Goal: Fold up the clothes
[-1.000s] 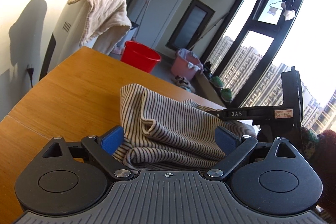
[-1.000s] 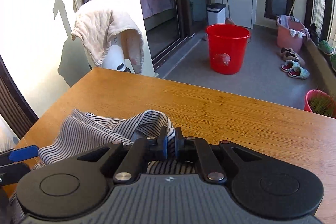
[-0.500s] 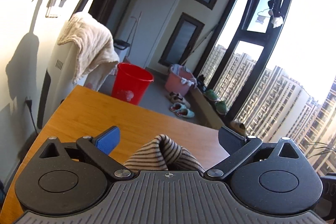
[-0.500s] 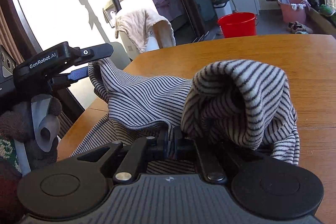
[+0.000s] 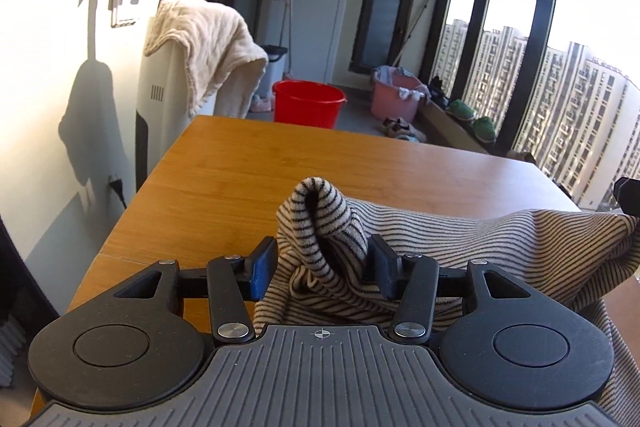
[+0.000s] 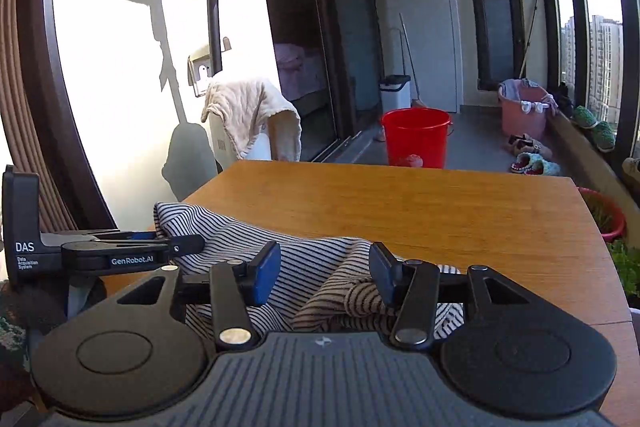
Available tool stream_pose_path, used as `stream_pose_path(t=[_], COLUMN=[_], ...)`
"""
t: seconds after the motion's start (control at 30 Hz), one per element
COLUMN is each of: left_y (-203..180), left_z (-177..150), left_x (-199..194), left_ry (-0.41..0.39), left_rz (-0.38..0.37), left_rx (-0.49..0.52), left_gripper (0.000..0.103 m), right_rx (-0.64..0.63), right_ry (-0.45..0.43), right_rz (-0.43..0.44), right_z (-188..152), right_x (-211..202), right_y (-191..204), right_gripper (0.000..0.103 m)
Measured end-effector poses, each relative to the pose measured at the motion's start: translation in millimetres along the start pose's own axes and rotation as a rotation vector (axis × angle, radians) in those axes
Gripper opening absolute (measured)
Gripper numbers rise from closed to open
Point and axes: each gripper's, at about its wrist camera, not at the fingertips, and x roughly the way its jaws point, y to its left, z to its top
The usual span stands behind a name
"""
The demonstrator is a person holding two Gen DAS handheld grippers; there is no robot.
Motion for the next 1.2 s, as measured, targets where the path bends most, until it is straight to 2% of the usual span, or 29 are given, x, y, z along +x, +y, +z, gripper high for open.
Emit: stream_pose_path(t=[0.07,0.13,0.23,0.3,0.33,0.4,0.47,0.63,0.83,1.2], left_y=[3,5,-4,-12,-17,-25,-27,-16,5,-15], left_z=[0,3,18,30,34,36,29,0,-5,5], left_x=[-8,-21,-40,-47,-46,-38,-24,-1,11,23], left_ry=[0.0,-0.021,-0.124,-0.173,-0.18,-0.162,-0.104,-0.01,0.021,-0.03], left_rz=[-0.002,-0.004,0.008,-0.014,-0.027,-0.043,-0.072,-0.088,-0.098,-0.045], left_rx=[-0.014,-0.023,0.031,0.07,0.086,0.105,0.09,-0.038,-0.154,-0.033], left_gripper=[0.057,0.059,0.059,0.068,0.076,0.077,0.074,0.076,0.078,0.079], right_rx=[0.01,0.05,0.064,0.047,0.04,0.029,0.022,0.015,-0.054,-0.155], right_ry=[0.043,0.015,-0.004,-0.006,-0.005,-0.005,-0.006,-0.003,0.005,0.039], right_rz=[-0.045,-0.021,-0.035,-0.048,-0.055,-0.069,-0.091,-0.092,-0.086,-0.076], right_z=[-22,-34,-37,-39,-39,-39,-41,-40,-33,-15], right_x=[11,7,4,5,5,4,2,4,20,44], right_y=[-11,-18,-16,-13,-11,-8,-5,-8,-4,-14], right_gripper=[0.045,0.044,0.044,0.044,0.044,0.044,0.044,0.046,0.055,0.056])
